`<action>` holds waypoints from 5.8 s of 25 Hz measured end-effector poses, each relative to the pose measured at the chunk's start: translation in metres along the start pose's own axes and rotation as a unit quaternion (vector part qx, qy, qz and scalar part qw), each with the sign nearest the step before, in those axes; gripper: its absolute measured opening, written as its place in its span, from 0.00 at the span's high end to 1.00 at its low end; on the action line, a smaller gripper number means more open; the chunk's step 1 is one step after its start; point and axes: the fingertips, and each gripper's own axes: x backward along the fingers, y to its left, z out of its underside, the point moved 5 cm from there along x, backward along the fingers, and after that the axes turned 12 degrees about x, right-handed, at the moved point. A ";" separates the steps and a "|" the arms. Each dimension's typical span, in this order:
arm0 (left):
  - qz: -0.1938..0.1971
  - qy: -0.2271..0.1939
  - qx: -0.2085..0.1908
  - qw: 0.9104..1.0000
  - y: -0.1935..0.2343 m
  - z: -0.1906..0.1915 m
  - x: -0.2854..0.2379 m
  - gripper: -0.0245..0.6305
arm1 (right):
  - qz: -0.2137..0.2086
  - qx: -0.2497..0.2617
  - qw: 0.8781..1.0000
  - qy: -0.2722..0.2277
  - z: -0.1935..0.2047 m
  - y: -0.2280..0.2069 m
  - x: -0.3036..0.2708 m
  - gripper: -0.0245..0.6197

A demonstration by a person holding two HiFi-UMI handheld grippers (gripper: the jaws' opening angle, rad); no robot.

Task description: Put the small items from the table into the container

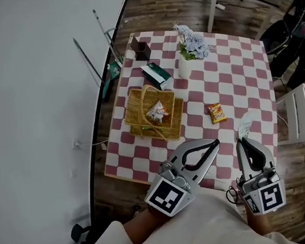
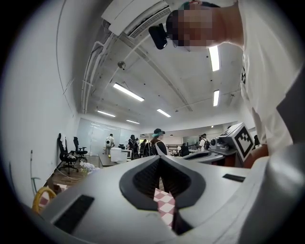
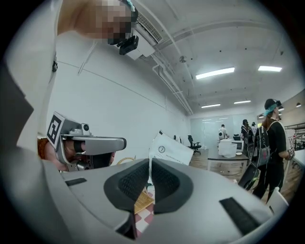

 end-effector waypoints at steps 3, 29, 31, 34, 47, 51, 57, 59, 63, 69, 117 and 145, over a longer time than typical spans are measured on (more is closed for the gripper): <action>-0.010 -0.002 -0.006 1.000 0.003 -0.002 0.006 0.92 | -0.011 0.004 1.000 -0.001 -0.002 0.006 -0.004 0.90; -0.177 0.018 0.093 0.980 0.048 0.020 0.111 0.92 | -0.191 0.038 0.981 0.011 0.001 0.105 -0.091 0.90; -0.180 0.020 0.095 0.979 0.057 0.024 0.113 0.92 | -0.207 0.056 0.976 0.038 0.012 0.109 -0.105 0.90; -0.182 0.026 0.096 0.978 0.074 0.034 0.113 0.92 | -0.226 0.070 0.970 0.046 0.025 0.116 -0.135 0.90; -0.201 0.057 0.079 0.975 0.155 0.100 0.110 0.92 | -0.307 0.181 0.922 0.151 0.101 0.159 -0.261 0.90; -0.217 0.063 0.087 0.970 0.169 0.115 0.114 0.92 | -0.331 0.198 0.907 0.171 0.119 0.167 -0.277 0.89; -0.227 0.067 0.104 0.966 0.166 0.130 0.123 0.92 | -0.334 0.181 0.911 0.160 0.118 0.168 -0.279 0.84; -0.225 0.065 0.105 0.967 0.163 0.128 0.123 0.92 | -0.327 0.167 0.918 0.151 0.114 0.164 -0.274 0.84; -0.220 0.057 0.107 0.968 0.155 0.119 0.120 0.92 | -0.307 0.135 0.933 0.129 0.100 0.150 -0.258 0.84; -0.184 0.036 0.103 0.977 0.126 0.090 0.101 0.92 | -0.253 0.072 0.961 0.083 0.068 0.115 -0.208 0.84; -0.046 0.092 0.141 0.985 0.085 0.162 -0.039 0.92 | -0.084 0.043 0.980 0.177 0.151 -0.010 -0.098 0.81; -0.084 0.275 0.237 0.928 0.150 0.354 -0.089 0.92 | -0.151 0.090 0.885 0.431 0.386 -0.004 -0.187 0.78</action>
